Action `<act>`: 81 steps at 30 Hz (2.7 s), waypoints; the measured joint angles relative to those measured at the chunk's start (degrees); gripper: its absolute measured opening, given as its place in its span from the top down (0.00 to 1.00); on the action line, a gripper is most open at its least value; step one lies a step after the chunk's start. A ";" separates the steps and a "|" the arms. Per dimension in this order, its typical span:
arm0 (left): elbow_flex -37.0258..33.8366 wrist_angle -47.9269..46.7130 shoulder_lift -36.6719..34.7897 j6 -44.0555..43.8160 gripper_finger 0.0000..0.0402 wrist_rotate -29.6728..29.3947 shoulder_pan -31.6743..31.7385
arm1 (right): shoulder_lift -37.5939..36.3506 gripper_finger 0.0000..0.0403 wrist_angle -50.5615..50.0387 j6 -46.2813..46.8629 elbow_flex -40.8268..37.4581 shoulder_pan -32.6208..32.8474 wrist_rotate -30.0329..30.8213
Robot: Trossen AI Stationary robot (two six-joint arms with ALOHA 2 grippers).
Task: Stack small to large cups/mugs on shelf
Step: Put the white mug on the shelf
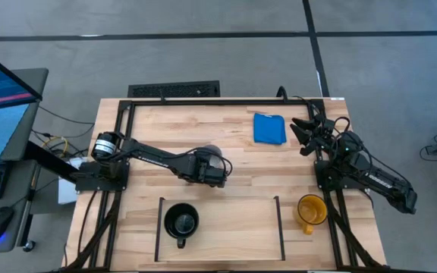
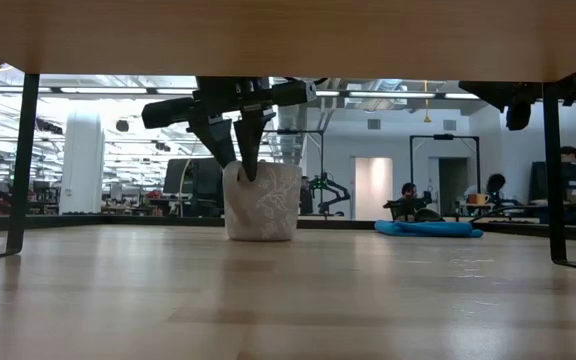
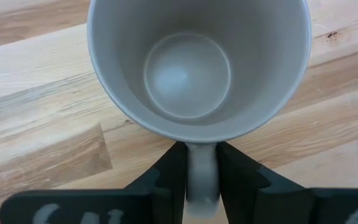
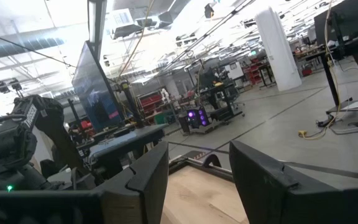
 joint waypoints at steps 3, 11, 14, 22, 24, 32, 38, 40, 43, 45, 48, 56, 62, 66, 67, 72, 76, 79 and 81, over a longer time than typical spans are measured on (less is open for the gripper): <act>0.00 -0.01 0.00 -0.01 0.85 0.00 0.00 | 0.00 0.52 0.00 0.00 0.00 0.00 0.01; 0.00 -0.02 0.00 0.01 0.84 0.00 0.00 | 0.00 0.52 0.00 0.00 0.00 0.00 0.01; 0.00 0.00 0.00 0.02 0.82 0.00 0.00 | 0.02 0.52 0.00 0.02 0.00 0.00 -0.01; 0.00 -0.04 0.00 -0.01 0.86 -0.02 0.00 | 0.00 0.52 0.00 0.02 0.00 0.00 0.01; 0.00 -0.03 0.00 -0.01 0.85 -0.02 0.00 | 0.00 0.52 0.00 0.02 0.00 0.00 0.01; 0.00 -0.02 0.00 -0.01 0.82 -0.01 0.00 | 0.00 0.52 0.00 0.01 0.00 0.00 0.01; 0.02 -0.02 0.00 -0.01 0.84 -0.02 0.00 | 0.02 0.52 0.00 0.02 0.00 0.00 0.01; 0.00 -0.02 0.00 0.01 0.84 -0.02 0.00 | 0.01 0.52 0.00 0.02 0.00 0.00 0.01; 0.00 -0.02 0.00 0.02 0.83 -0.02 0.00 | 0.02 0.52 0.00 0.02 0.00 0.00 0.01; 0.02 -0.02 0.00 -0.01 0.82 -0.02 0.00 | 0.01 0.52 0.00 0.01 0.00 0.00 0.01; 0.02 -0.02 0.00 0.00 0.83 -0.02 0.00 | 0.02 0.52 0.00 0.02 0.00 0.00 0.01; 0.02 -0.02 0.00 -0.01 0.83 -0.02 -0.02 | 0.02 0.52 0.00 0.02 0.00 0.00 0.01; 0.02 -0.02 0.00 -0.01 0.84 -0.02 -0.01 | 0.00 0.52 0.00 0.00 0.00 0.00 -0.01; 0.02 0.00 0.00 -0.01 0.84 -0.02 -0.02 | 0.00 0.52 0.00 0.02 0.00 0.00 0.01; 0.02 0.00 0.00 0.01 0.83 -0.02 -0.02 | 0.01 0.52 0.00 0.01 0.00 0.00 0.00; 0.02 0.00 0.00 0.01 0.83 0.00 0.00 | 0.02 0.52 0.00 0.00 -0.02 0.00 0.01; 0.02 0.00 0.00 0.00 0.83 0.00 -0.01 | 0.02 0.52 0.00 0.02 0.00 0.00 -0.01; 0.02 0.00 0.00 0.43 0.83 0.02 -0.01 | 0.02 0.52 0.00 0.02 -0.02 0.00 0.01; 0.02 0.00 0.00 0.65 0.83 0.02 0.00 | 0.02 0.52 0.00 0.02 -0.01 0.00 0.00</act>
